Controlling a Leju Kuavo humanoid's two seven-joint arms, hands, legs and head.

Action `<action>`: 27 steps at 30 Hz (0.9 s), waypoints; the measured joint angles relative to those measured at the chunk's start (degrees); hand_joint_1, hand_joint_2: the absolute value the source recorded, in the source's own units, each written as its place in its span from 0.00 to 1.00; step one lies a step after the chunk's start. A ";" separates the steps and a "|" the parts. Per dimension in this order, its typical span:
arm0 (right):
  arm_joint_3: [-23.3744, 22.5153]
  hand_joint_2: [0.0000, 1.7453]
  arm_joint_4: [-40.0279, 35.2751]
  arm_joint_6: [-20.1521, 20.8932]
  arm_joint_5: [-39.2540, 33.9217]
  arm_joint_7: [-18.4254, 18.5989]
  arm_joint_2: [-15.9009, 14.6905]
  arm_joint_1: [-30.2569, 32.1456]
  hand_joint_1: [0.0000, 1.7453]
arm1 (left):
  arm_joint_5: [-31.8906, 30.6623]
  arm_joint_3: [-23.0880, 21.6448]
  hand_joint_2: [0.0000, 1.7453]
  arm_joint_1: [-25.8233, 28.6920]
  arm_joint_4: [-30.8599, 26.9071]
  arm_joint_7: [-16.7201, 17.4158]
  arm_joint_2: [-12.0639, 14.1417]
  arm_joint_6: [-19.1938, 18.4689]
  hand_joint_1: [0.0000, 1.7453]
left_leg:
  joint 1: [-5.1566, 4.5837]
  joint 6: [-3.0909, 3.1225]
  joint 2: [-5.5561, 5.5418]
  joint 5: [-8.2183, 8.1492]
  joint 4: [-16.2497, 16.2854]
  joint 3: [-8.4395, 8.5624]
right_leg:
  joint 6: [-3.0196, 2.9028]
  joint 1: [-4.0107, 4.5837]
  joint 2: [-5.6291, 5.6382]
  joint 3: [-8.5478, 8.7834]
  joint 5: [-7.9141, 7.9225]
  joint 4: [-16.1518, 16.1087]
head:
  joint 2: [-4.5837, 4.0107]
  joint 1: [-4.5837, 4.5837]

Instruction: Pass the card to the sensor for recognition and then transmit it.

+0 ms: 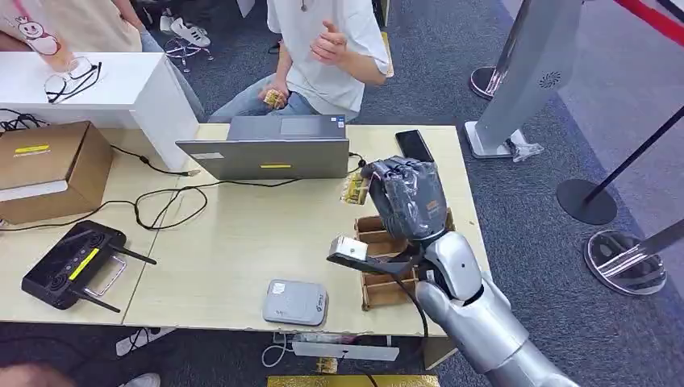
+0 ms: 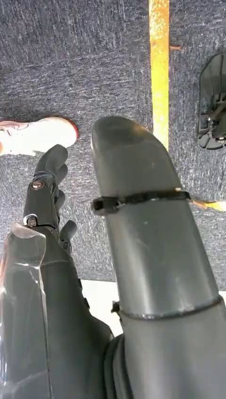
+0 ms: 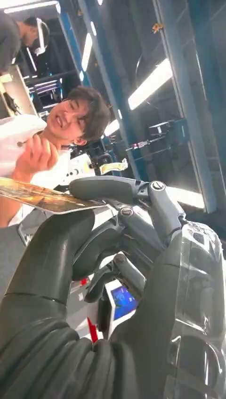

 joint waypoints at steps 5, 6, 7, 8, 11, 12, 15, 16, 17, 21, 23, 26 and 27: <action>-0.15 1.00 4.37 -3.17 -0.77 -0.57 2.67 -3.14 1.00 | -0.63 -0.15 0.00 -0.24 0.00 0.00 0.00 -0.61 0.00 | 0.00 0.00 0.00 0.01 0.00 0.01 | 0.00 0.00 0.00 0.00 0.00 0.00 | 0.00 0.00; -0.22 1.00 5.01 -3.54 -1.12 -0.66 2.88 -3.49 1.00 | -0.90 -0.24 0.00 -0.28 0.00 0.02 0.00 -0.68 0.00 | 0.00 0.00 0.00 0.01 0.00 0.01 | 0.00 0.00 0.00 0.00 0.00 0.00 | 0.00 0.00; -0.31 1.00 5.84 -3.92 -1.18 -0.72 3.19 -3.97 1.00 | -1.07 -0.35 0.00 -0.36 0.00 0.09 0.00 -0.74 0.00 | 0.00 0.00 0.00 0.01 0.00 0.01 | 0.00 0.00 0.00 0.00 0.00 0.00 | 0.00 0.00; -0.37 1.00 6.58 -4.18 -1.29 -0.77 3.48 -4.48 1.00 | -1.16 -0.50 0.00 -0.41 0.00 0.13 0.00 -0.77 0.00 | 0.00 0.00 0.00 0.01 0.00 0.01 | 0.00 0.00 0.00 0.00 0.00 0.00 | 0.00 0.00; -0.57 1.00 9.03 -4.48 -2.17 -0.90 4.31 -5.90 1.00 | -1.44 -0.59 0.00 -0.60 0.00 0.46 0.00 -0.92 0.00 | 0.00 0.00 0.00 0.01 0.00 0.01 | 0.00 0.00 0.00 0.00 0.01 0.00 | 0.00 0.00; -0.63 1.00 10.13 -4.63 -2.23 -0.92 4.67 -6.45 1.00 | -1.46 -0.59 0.00 -0.64 0.00 0.55 0.00 -1.00 0.00 | 0.00 0.00 0.01 0.01 0.00 0.01 | 0.00 0.00 0.01 0.00 0.01 0.00 | 0.00 0.00; -0.94 1.00 13.05 -5.01 -2.82 -1.40 5.81 -8.28 1.00 | -1.57 -0.61 0.00 -0.83 0.00 0.63 -0.02 -0.94 0.00 | 0.00 -0.02 0.00 0.02 0.00 0.00 | 0.00 0.00 0.00 0.00 0.01 0.00 | 0.00 0.00; -1.01 1.00 14.19 -5.14 -3.02 -1.51 6.34 -9.03 1.00 | -1.57 -0.61 0.00 -0.89 0.00 0.66 0.00 -0.90 0.00 | 0.00 -0.02 0.00 0.02 0.00 0.01 | -0.01 0.00 0.02 0.00 0.02 0.01 | 0.00 0.00; -1.05 1.00 15.36 -5.14 -3.13 -1.62 6.79 -9.65 1.00 | -1.57 -0.61 0.00 -0.96 0.00 0.68 0.00 -0.85 0.00 | 0.00 -0.02 0.01 0.02 0.00 0.01 | -0.01 0.00 0.02 0.00 0.02 0.01 | 0.00 0.00; -1.07 1.00 20.00 -5.05 -3.65 -1.90 8.77 -12.78 1.00 | -1.51 -0.61 0.00 -1.18 0.00 1.05 -0.02 -0.70 0.00 | 0.01 -0.02 0.01 0.03 0.00 0.01 | -0.01 0.00 0.02 -0.01 0.02 0.02 | 0.00 0.00; -1.07 1.00 22.33 -5.05 -4.20 -1.99 9.79 -14.25 1.00 | -1.40 -0.61 0.00 -1.19 0.00 1.07 -0.02 -0.66 0.00 | 0.01 -0.03 0.01 0.03 0.00 0.01 | -0.01 0.00 0.01 -0.01 0.01 0.02 | 0.00 0.00; -1.07 1.00 25.13 -5.05 -4.85 -2.03 11.19 -16.04 1.00 | -1.03 -0.61 0.00 -1.17 0.00 1.07 -0.02 -0.52 0.00 | 0.01 -0.03 0.00 0.03 0.00 0.01 | -0.01 0.01 0.01 0.00 0.01 0.02 | 0.00 0.00; -1.07 1.00 25.87 -5.05 -4.99 -2.03 11.58 -16.46 1.00 | -1.01 -0.61 0.00 -1.18 0.00 1.07 -0.04 -0.50 0.00 | 0.01 -0.03 0.00 0.03 0.00 0.01 | -0.01 0.00 0.01 0.00 0.01 0.02 | 0.00 0.00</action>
